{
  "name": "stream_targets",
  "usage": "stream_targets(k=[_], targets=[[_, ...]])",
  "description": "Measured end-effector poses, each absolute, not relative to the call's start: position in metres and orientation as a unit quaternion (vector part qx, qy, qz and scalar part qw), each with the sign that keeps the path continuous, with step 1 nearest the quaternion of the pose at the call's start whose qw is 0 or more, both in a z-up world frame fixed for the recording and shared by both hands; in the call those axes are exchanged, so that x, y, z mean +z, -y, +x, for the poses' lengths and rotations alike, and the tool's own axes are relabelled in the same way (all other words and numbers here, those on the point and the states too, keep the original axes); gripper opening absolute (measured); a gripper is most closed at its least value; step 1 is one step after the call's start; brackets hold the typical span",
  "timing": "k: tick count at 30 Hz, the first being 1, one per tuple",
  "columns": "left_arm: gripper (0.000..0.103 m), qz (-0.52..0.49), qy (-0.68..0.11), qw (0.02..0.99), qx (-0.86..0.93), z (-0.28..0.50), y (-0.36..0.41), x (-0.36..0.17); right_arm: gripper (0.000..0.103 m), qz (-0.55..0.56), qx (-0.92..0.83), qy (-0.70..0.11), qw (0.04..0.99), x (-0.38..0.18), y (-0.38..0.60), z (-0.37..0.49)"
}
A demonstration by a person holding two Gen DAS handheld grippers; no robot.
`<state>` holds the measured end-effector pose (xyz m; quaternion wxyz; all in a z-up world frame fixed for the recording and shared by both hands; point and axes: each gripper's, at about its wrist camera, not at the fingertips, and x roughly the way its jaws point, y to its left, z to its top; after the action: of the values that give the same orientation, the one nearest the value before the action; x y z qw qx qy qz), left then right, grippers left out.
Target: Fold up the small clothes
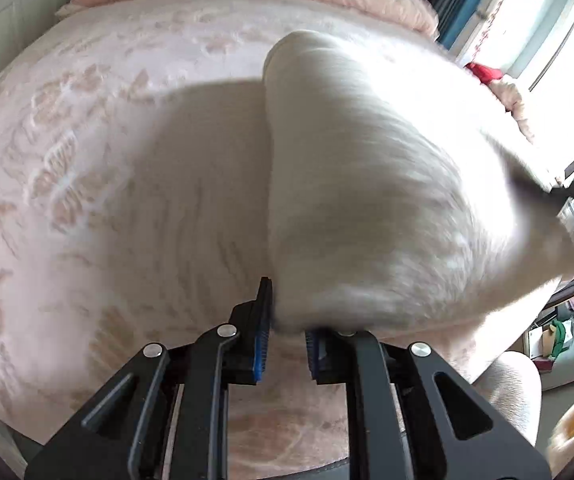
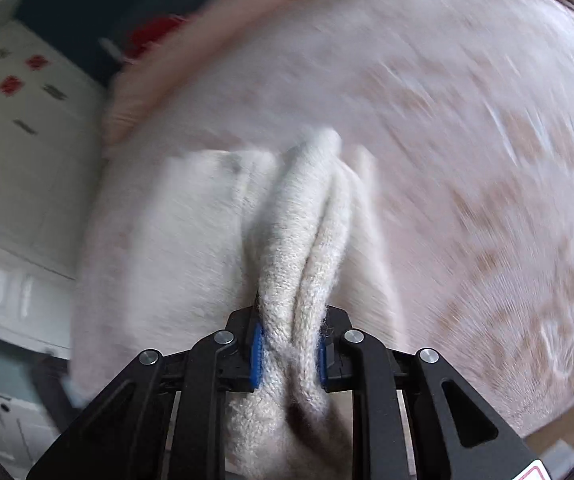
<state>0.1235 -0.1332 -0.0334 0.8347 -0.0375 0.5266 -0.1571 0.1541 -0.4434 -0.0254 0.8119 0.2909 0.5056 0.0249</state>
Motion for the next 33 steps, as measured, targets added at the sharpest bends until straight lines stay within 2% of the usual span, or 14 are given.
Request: stream_targets(k=[3,6,10,12,14,15,17,21,22,24,25,27,31,33], targets=[[0.014,-0.014,-0.524,0.84,-0.144,0.121,0.14,-0.036,0.021,0.346,0.043,-0.473,0.81,-0.031,0.454,0.147],[0.016,0.001,-0.527,0.838,-0.142,0.12,0.14,-0.035,0.028,0.319,0.048,-0.47,0.822,-0.02,0.448,0.146],[0.018,0.028,-0.508,0.843,-0.173,0.099,0.134,-0.005,0.05,0.291,0.024,-0.449,0.845,0.003,0.452,0.114],[0.021,0.033,-0.494,0.848,-0.191,0.085,0.131,0.015,0.051,0.288,0.011,-0.432,0.854,0.017,0.463,0.1],[0.04,0.023,-0.471,0.858,-0.206,0.075,0.13,0.041,0.052,0.306,0.024,-0.418,0.855,0.028,0.472,0.107],[0.045,0.008,-0.452,0.866,-0.214,0.075,0.132,0.055,0.052,0.318,0.038,-0.417,0.851,0.033,0.475,0.115],[0.063,-0.008,-0.434,0.873,-0.22,0.085,0.143,0.068,0.052,0.334,0.061,-0.417,0.843,0.041,0.473,0.144],[0.062,-0.003,-0.45,0.865,-0.22,0.126,0.181,0.053,0.057,0.31,0.072,-0.454,0.832,0.031,0.454,0.212],[0.057,-0.003,-0.473,0.853,-0.221,0.137,0.191,0.038,0.058,0.307,0.07,-0.469,0.825,0.02,0.451,0.231],[0.055,0.007,-0.489,0.849,-0.2,0.144,0.201,0.017,0.058,0.295,0.054,-0.489,0.819,0.0,0.446,0.253],[0.055,0.013,-0.487,0.851,-0.196,0.144,0.202,0.014,0.049,0.29,0.055,-0.498,0.815,-0.01,0.442,0.263],[0.055,0.03,-0.478,0.856,-0.193,0.139,0.207,0.013,0.01,0.27,0.065,-0.502,0.819,-0.012,0.434,0.27],[0.055,0.06,-0.477,0.855,-0.194,0.136,0.211,0.01,0.009,0.254,0.09,-0.397,0.877,0.054,0.44,0.25],[0.056,0.065,-0.472,0.856,-0.198,0.134,0.213,0.011,0.009,0.257,0.057,-0.42,0.868,0.034,0.457,0.253]])
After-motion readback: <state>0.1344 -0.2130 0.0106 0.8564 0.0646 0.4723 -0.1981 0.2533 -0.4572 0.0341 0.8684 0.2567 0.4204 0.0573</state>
